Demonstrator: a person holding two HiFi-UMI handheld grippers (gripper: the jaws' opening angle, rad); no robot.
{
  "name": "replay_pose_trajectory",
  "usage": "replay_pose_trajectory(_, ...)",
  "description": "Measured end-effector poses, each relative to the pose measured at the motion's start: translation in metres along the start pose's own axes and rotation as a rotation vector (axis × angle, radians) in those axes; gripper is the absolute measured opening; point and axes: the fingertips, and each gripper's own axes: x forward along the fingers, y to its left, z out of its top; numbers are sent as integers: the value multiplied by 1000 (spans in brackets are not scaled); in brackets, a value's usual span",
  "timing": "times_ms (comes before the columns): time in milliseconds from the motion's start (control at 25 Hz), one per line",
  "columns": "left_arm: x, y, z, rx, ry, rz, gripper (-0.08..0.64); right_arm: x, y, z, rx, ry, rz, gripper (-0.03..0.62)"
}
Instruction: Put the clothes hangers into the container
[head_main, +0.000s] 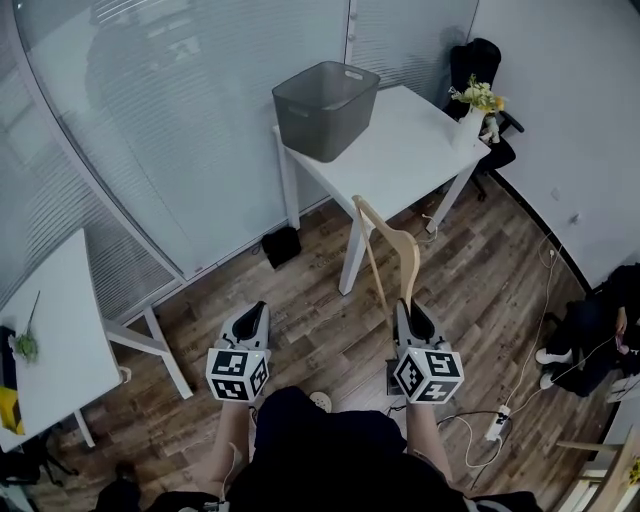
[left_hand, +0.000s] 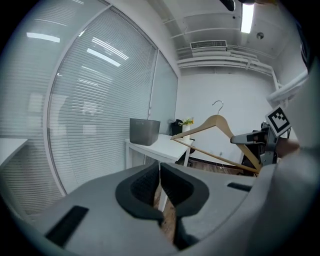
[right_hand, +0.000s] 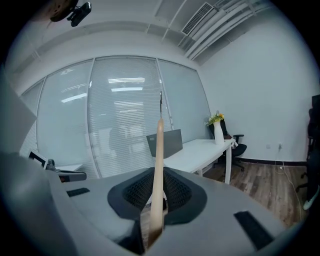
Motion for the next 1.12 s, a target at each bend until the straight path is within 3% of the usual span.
replay_pose_trajectory(480,-17,7,-26,-39,45,25,18,-2,12,-25,27,56,28,71)
replay_pose_trajectory(720,4,10,-24,-40,50,14,18,15,-1,-25,35,64,3,71)
replay_pose_trajectory(1120,67,39,7,-36,55,3,18,83,-15,10,44,40,-12,71)
